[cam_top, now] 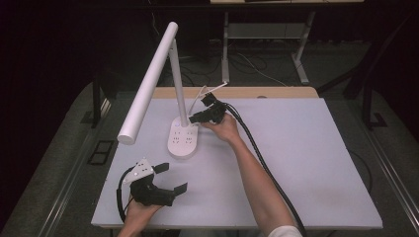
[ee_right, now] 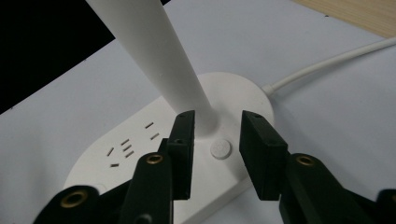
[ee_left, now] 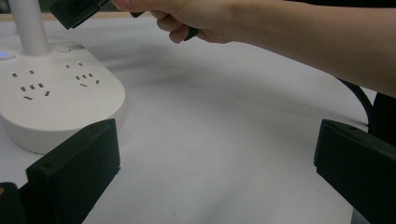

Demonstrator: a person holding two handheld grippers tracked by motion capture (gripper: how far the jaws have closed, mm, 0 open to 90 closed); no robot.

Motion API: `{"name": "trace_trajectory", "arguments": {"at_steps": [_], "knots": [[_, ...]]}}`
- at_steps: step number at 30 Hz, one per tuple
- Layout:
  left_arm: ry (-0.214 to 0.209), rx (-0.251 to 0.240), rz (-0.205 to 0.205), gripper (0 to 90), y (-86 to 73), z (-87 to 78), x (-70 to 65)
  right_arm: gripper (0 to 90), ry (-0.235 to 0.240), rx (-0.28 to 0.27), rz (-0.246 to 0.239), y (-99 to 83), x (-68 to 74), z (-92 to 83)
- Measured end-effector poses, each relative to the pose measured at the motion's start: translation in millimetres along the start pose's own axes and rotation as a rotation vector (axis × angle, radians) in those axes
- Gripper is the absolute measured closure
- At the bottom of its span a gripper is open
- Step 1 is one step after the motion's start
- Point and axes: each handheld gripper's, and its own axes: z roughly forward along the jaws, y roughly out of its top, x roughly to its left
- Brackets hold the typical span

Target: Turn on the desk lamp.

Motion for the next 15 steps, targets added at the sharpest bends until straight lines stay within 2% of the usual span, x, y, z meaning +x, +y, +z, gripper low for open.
{"name": "trace_trajectory", "arguments": {"at_steps": [3, 4, 9, 14, 15], "knots": [[-0.002, 0.001, 0.002, 0.0, 0.0, 0.2, 0.1, 71.2, 0.014, -0.005, 0.014, -1.3, -1.1, 1.4], [-0.002, 0.001, 0.003, 0.0, 0.0, 0.2, 0.0, 76.3, 0.022, -0.018, 0.024, -2.6, -2.4, 3.5], [-0.003, 0.001, 0.002, 0.0, 0.0, 0.1, 0.2, 87.3, 0.021, -0.030, 0.029, -3.4, -2.5, 7.4], [-0.001, 0.002, 0.003, 0.0, 0.0, 0.2, 0.4, 88.8, 0.020, -0.025, 0.040, -5.5, -3.2, 11.6], [-0.002, 0.002, 0.003, 0.0, 0.0, 0.3, 0.4, 88.8, 0.031, -0.028, 0.056, -8.0, -4.4, 13.9]]}}
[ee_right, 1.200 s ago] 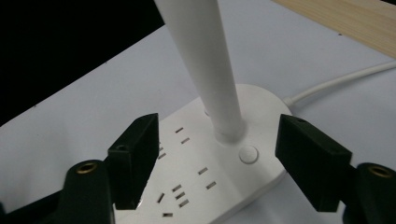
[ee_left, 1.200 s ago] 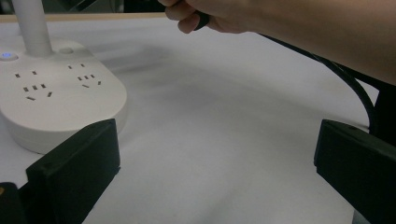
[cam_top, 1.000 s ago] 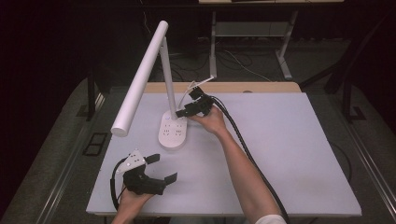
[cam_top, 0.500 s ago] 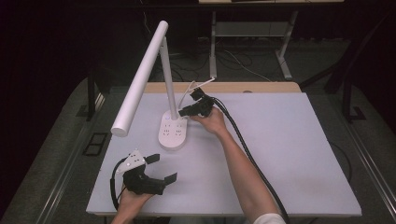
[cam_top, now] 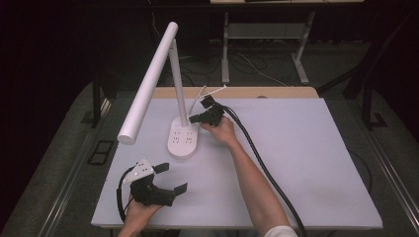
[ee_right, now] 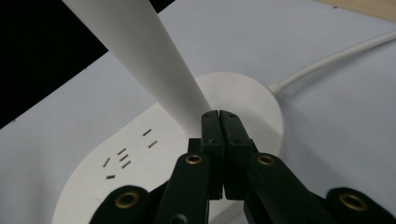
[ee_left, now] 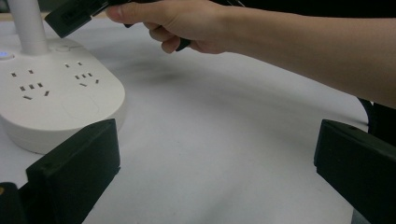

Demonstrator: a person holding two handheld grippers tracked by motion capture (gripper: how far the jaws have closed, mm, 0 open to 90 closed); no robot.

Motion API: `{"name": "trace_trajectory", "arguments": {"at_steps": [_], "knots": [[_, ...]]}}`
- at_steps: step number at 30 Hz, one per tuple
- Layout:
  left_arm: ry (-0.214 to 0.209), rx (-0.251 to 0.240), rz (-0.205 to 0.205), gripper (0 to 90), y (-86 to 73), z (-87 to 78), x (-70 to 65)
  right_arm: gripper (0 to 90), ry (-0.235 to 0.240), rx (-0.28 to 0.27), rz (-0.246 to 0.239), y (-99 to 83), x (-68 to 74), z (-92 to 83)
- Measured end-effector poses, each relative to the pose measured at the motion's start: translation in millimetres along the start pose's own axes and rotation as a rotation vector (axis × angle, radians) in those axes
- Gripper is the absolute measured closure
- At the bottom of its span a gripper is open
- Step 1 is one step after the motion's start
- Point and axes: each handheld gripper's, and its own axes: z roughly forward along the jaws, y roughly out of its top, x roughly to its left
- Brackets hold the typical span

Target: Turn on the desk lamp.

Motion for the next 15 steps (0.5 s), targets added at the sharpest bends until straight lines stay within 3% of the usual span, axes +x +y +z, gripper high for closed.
{"name": "trace_trajectory", "arguments": {"at_steps": [6, 11, 15], "knots": [[0.000, 0.001, -0.002, 0.0, -0.2, 0.2, 0.1, 89.7, -0.014, 0.013, -0.006, -3.9, -1.0, 7.0], [0.002, 0.002, -0.002, 0.0, -0.1, 0.9, 0.0, 89.7, -0.067, 0.043, -0.083, -1.6, 6.8, 6.5], [0.001, -0.001, -0.002, 0.0, -0.1, 0.6, -1.1, 89.9, -0.070, 0.043, -0.053, -1.8, 7.2, 6.6]]}}
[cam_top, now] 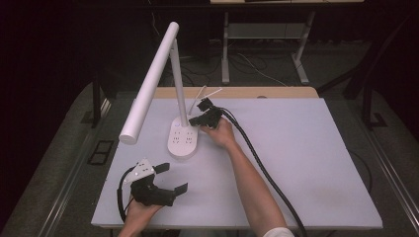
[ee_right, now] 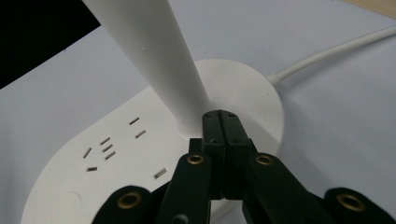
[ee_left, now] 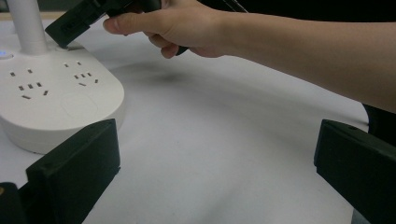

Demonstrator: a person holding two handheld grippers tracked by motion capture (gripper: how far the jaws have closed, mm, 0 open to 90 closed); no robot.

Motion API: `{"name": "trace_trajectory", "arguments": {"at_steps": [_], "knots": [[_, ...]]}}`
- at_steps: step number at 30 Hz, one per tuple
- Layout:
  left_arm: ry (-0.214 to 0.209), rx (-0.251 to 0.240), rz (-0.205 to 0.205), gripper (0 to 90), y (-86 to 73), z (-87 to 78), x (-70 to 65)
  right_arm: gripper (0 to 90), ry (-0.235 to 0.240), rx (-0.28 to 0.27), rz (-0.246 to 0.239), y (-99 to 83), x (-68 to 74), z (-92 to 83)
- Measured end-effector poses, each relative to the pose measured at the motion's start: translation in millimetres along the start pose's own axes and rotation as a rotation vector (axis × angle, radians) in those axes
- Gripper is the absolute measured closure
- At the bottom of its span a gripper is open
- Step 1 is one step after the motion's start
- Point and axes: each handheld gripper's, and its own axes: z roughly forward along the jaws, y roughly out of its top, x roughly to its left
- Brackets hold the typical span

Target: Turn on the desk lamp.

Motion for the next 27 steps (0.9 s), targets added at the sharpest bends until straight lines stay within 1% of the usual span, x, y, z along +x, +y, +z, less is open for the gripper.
{"name": "trace_trajectory", "arguments": {"at_steps": [2, 4, 5, 7, 8, 9, 10, 11, 12, 14, 15, 16, 17, 18, 21, 22, 23, 24, 26, 27], "knots": [[0.001, 0.001, 0.000, 0.0, -0.1, 0.1, -0.2, 89.9, -0.005, 0.001, 0.007, 0.2, -0.2, 0.2], [0.002, 0.004, -0.002, 0.0, -0.4, 0.7, 0.4, 90.0, -0.008, 0.008, 0.030, 0.1, 0.0, 1.0], [0.002, 0.005, -0.002, 0.0, -0.5, 1.0, 0.7, 90.0, -0.002, 0.003, 0.037, -0.2, -0.5, 1.2], [0.003, 0.006, -0.003, 0.0, -0.5, 1.4, 0.8, 90.0, -0.002, 0.003, 0.041, -0.4, -0.6, 1.0], [0.004, 0.008, -0.002, 0.0, -0.5, 1.6, 0.9, 90.0, -0.012, 0.008, 0.022, -0.1, 0.7, 0.7], [0.004, 0.009, -0.002, 0.0, -0.5, 1.5, 1.0, 90.0, -0.019, 0.010, 0.020, 0.5, 2.2, 0.7], [0.005, 0.007, -0.005, 0.0, -0.6, 1.4, 1.0, 89.9, -0.033, 0.017, 0.005, 1.6, 4.1, 0.6], [0.006, 0.005, -0.006, 0.0, -0.7, 1.3, 1.2, 89.9, -0.051, 0.025, -0.024, 2.2, 6.7, 0.5], [0.005, 0.004, -0.010, 0.0, -0.8, 1.0, 1.3, 89.9, -0.068, 0.025, -0.037, 2.5, 9.2, -0.1], [0.007, 0.003, -0.010, 0.0, -0.9, 0.7, 1.4, 89.9, -0.067, 0.020, -0.040, 2.6, 10.4, -0.9], [0.008, 0.004, -0.009, 0.0, -0.9, 0.5, 1.9, 89.8, -0.070, 0.020, -0.052, 1.8, 11.3, -1.3], [0.008, 0.005, -0.010, 0.0, -0.9, 0.4, 2.3, 89.8, -0.070, 0.020, -0.052, 1.8, 11.3, -1.3], [0.009, 0.004, -0.011, 0.0, -0.9, 0.4, 2.4, 89.8, -0.055, 0.010, -0.042, 0.8, 10.3, -2.6], [0.008, 0.004, -0.011, 0.0, -0.9, 0.3, 2.5, 89.8, -0.052, 0.000, -0.039, 0.3, 9.6, -3.8], [0.006, 0.004, -0.008, 0.0, -1.0, 0.2, 1.9, 89.8, -0.043, -0.008, -0.031, -0.5, 8.5, -7.1], [0.005, 0.004, -0.008, 0.0, -0.9, 0.5, 1.6, 89.8, -0.049, -0.011, -0.041, -1.2, 8.8, -9.8], [0.003, 0.004, -0.007, 0.0, -0.9, 0.9, 1.5, 89.8, -0.049, -0.011, -0.041, -1.2, 8.8, -9.8], [0.004, 0.006, -0.007, 0.0, -0.9, 1.3, 1.3, 89.8, -0.055, -0.014, -0.045, -1.9, 7.4, -14.1], [0.003, 0.010, -0.004, 0.0, -0.9, 1.8, 1.4, 89.8, -0.049, -0.017, -0.044, -1.8, 5.7, -19.5], [0.005, 0.010, -0.004, 0.0, -1.0, 1.9, 1.4, 89.8, -0.049, -0.019, -0.053, -1.8, 4.9, -22.4]]}}
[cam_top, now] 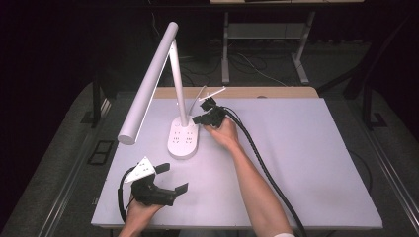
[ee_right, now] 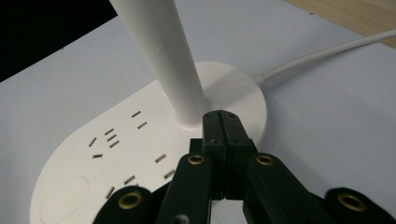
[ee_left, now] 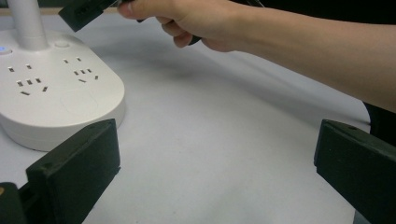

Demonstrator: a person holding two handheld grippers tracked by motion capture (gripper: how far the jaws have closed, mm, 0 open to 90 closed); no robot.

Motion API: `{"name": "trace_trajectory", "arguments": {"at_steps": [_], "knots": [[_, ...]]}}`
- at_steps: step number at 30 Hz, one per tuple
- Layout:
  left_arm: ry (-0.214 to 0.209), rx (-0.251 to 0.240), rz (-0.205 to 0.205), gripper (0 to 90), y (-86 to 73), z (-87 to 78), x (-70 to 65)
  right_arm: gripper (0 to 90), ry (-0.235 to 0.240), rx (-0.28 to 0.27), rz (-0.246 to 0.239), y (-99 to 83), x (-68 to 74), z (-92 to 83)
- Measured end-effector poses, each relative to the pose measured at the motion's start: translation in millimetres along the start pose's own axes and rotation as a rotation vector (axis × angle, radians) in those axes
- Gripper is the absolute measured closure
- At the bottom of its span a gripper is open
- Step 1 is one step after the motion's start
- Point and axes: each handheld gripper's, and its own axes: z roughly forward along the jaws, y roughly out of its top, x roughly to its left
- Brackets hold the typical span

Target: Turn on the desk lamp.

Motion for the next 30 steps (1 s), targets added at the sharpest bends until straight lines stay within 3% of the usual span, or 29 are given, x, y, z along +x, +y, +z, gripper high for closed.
{"name": "trace_trajectory", "arguments": {"at_steps": [13, 14, 17, 20, 25, 26, 27, 28, 29, 30], "knots": [[0.004, 0.003, -0.004, 0.0, -0.3, 1.0, 0.4, 89.4, 0.012, -0.016, -0.016, -8.4, -5.9, -40.3], [0.003, 0.003, -0.004, 0.0, -0.3, 1.1, 0.4, 85.6, 0.022, -0.032, -0.003, -10.8, -6.0, -50.2], [0.004, 0.006, 0.002, 0.0, -0.3, 1.4, 0.4, 81.7, 0.026, -0.046, 0.004, -12.7, -6.5, -57.8], [0.005, 0.007, 0.005, 0.0, -0.1, 1.5, -0.1, 67.5, 0.009, -0.062, 0.014, -18.1, -7.1, -75.1], [0.008, 0.002, 0.002, 0.0, 0.1, 1.5, 0.2, 55.0, 0.024, -0.088, 0.046, -25.1, -11.7, -91.7], [0.010, 0.003, 0.003, 0.0, 0.2, 1.4, 0.7, 45.7, 0.025, -0.106, 0.061, -29.4, -13.7, -100.8], [0.010, 0.003, 0.003, 0.0, 0.2, 1.4, 0.7, 45.7, 0.025, -0.106, 0.061, -29.4, -13.7, -100.8], [0.010, 0.003, 0.002, 0.0, 0.2, 1.7, 0.7, 35.5, 0.028, -0.113, 0.079, -35.0, -14.2, -110.6], [0.010, 0.004, 0.003, 0.0, 0.2, 1.9, 0.8, 35.5, 0.028, -0.113, 0.079, -35.0, -14.2, -110.6], [0.009, 0.005, 0.003, 0.0, 0.2, 2.1, 0.8, 25.1, 0.029, -0.119, 0.085, -41.5, -14.5, -118.5]]}}
